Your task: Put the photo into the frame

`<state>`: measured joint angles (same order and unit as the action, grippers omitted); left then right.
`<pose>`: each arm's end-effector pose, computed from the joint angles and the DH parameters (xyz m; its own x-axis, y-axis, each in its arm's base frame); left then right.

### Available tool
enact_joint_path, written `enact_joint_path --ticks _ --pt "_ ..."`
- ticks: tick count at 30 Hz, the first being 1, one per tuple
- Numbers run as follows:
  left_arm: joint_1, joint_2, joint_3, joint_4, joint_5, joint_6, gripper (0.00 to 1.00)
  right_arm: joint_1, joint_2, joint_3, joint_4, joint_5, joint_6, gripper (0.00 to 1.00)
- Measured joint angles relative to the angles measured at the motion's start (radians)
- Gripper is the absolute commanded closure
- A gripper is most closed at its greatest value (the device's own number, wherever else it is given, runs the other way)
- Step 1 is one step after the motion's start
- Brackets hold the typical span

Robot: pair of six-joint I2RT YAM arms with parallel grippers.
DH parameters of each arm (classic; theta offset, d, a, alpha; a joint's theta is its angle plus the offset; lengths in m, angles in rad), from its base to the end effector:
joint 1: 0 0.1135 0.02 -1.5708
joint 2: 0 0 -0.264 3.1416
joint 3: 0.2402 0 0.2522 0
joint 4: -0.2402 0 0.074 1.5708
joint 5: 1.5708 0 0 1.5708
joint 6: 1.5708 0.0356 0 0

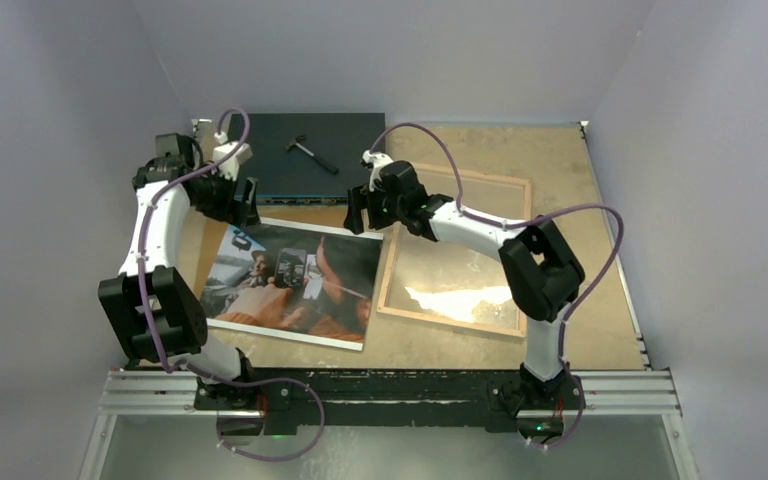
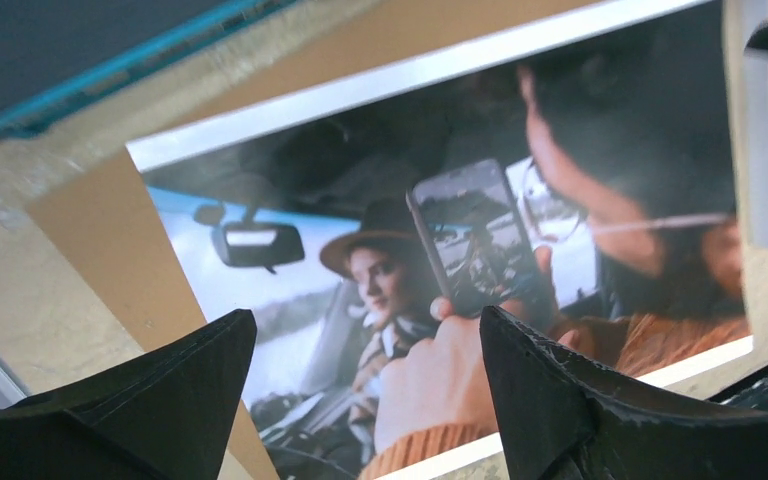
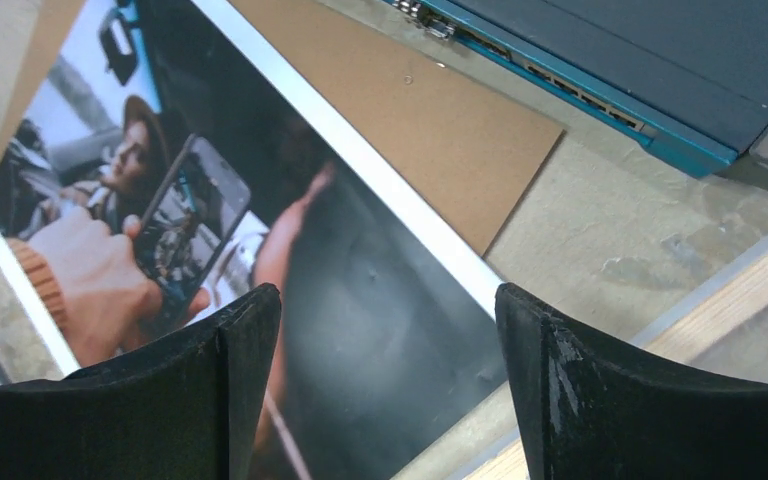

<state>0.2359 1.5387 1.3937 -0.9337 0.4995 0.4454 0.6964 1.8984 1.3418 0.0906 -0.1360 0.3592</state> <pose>0.3077 0.0564 0.3086 -0.7669 0.2046 -0.6083 0.3826 0.9067 -0.1774 0.3362 0.2874 0.2359 -0.5788 -0.0299 -0.8149 -0.5608 0.7401 0.3711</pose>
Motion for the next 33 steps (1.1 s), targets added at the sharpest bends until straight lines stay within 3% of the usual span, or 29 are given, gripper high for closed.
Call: enact_joint_path --ticks 11,24,33 --pt "-0.001 -0.002 -0.293 0.087 -0.177 0.156 0.26 -0.021 0.128 0.054 -0.021 -0.01 -0.1 0.2" --pt "-0.001 -0.006 -0.33 0.135 -0.241 0.22 0.27 -0.021 0.203 0.077 -0.036 -0.014 -0.155 0.19" --pt "-0.001 -0.006 -0.332 0.138 -0.243 0.229 0.3 -0.024 0.19 0.04 -0.001 -0.095 -0.163 0.23"
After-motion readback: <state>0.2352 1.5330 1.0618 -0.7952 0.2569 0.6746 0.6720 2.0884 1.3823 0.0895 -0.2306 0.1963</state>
